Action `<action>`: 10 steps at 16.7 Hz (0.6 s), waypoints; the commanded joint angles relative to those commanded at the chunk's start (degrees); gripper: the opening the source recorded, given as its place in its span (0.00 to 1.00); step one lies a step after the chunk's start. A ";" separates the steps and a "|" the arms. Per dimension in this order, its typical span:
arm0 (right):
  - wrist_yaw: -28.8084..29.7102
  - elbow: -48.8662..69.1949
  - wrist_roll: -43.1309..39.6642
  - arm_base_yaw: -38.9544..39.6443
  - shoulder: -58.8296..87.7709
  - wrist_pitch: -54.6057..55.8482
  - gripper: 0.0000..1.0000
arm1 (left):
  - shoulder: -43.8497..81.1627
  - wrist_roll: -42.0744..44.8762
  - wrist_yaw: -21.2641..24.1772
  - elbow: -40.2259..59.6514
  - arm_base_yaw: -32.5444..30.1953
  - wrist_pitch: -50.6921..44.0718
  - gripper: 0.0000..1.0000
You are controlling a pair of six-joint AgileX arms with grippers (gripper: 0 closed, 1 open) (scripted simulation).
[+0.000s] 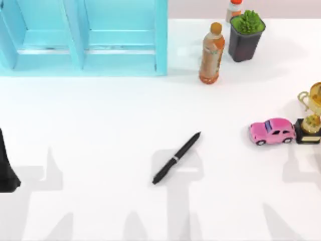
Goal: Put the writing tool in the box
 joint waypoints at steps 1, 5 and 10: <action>-0.42 2.21 3.83 1.70 4.24 -0.15 1.00 | 0.00 0.00 0.00 0.00 0.00 0.00 1.00; -2.32 12.32 21.33 9.43 25.53 -0.81 1.00 | 0.00 0.00 0.00 0.00 0.00 0.00 1.00; -4.74 25.21 43.80 19.30 54.78 -1.65 1.00 | 0.00 0.00 0.00 0.00 0.00 0.00 1.00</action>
